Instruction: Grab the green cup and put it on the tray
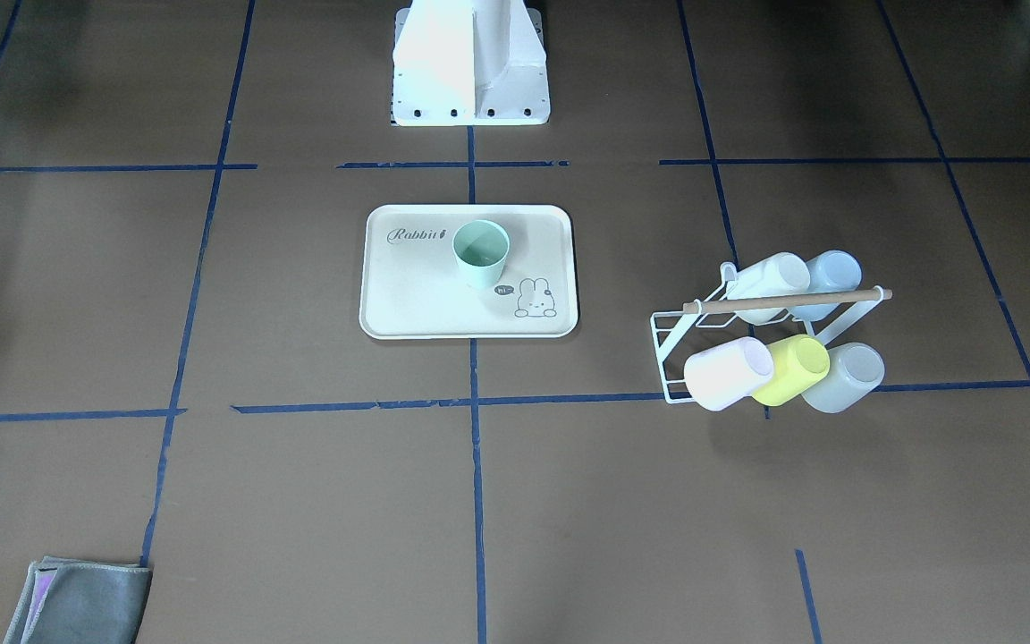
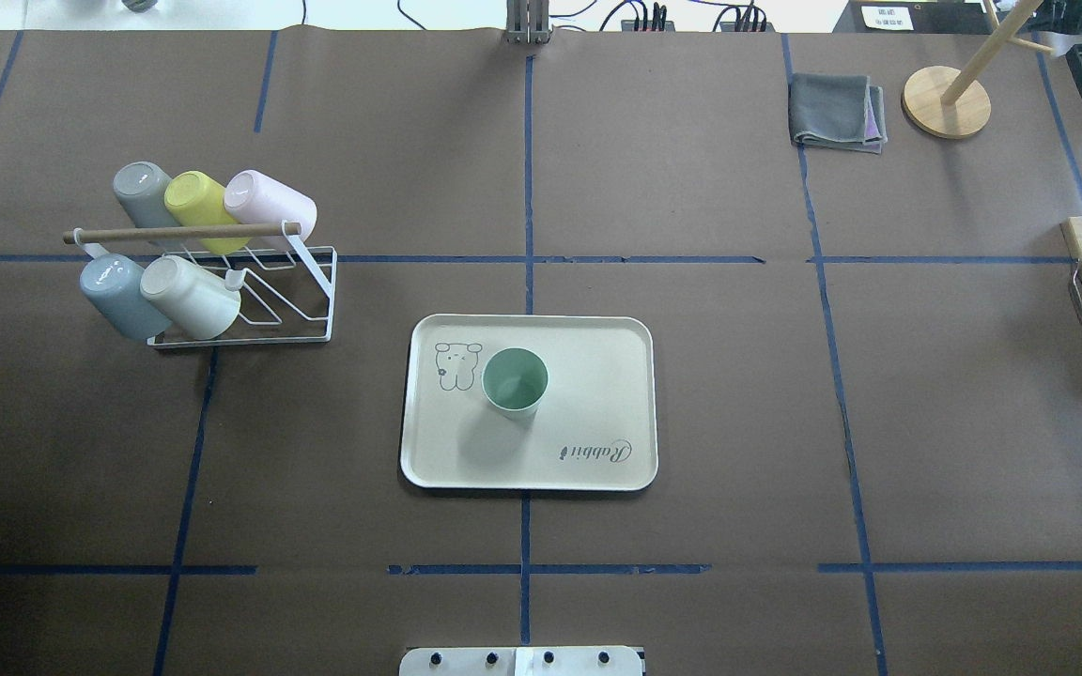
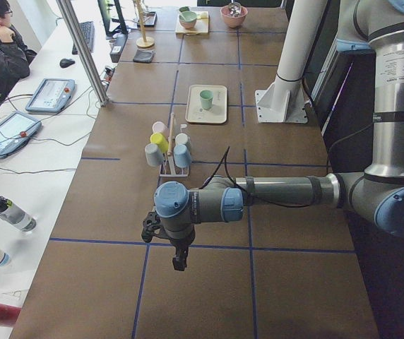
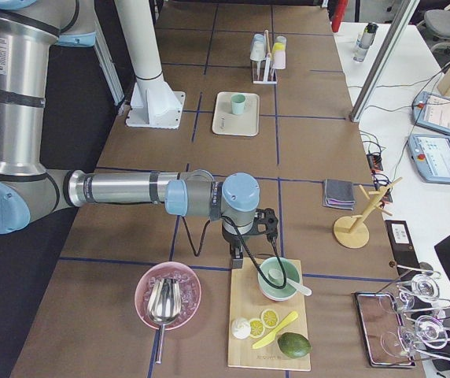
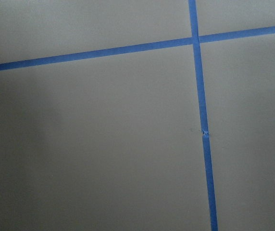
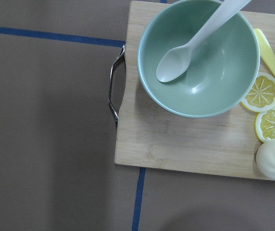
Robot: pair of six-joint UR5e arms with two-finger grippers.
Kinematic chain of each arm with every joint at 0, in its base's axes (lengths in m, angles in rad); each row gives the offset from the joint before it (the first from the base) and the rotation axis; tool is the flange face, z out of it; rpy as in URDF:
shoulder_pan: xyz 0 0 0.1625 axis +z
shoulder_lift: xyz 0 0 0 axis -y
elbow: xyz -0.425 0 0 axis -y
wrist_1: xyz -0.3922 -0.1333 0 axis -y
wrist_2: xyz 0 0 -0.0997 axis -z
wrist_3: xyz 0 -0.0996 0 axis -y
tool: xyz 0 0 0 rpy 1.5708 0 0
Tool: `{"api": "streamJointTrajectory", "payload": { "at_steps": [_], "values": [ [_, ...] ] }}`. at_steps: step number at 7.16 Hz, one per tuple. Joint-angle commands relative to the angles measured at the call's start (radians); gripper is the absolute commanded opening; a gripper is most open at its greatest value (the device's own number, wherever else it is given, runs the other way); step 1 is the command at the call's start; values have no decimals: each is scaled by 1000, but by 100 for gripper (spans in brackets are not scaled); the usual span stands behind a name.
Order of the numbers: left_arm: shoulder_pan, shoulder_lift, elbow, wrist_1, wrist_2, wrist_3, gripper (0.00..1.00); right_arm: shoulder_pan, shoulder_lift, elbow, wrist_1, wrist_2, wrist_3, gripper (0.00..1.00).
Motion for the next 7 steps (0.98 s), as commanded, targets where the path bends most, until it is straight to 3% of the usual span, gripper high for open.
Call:
{"api": "streamJointTrajectory", "payload": {
  "at_steps": [1,7],
  "values": [
    [1,0,3,0,-1,0,100,-11,1,2,0,0,10,99],
    [1,0,1,0,-1,-2,100,-23,1,2,0,-11,7,99]
  ]
}}
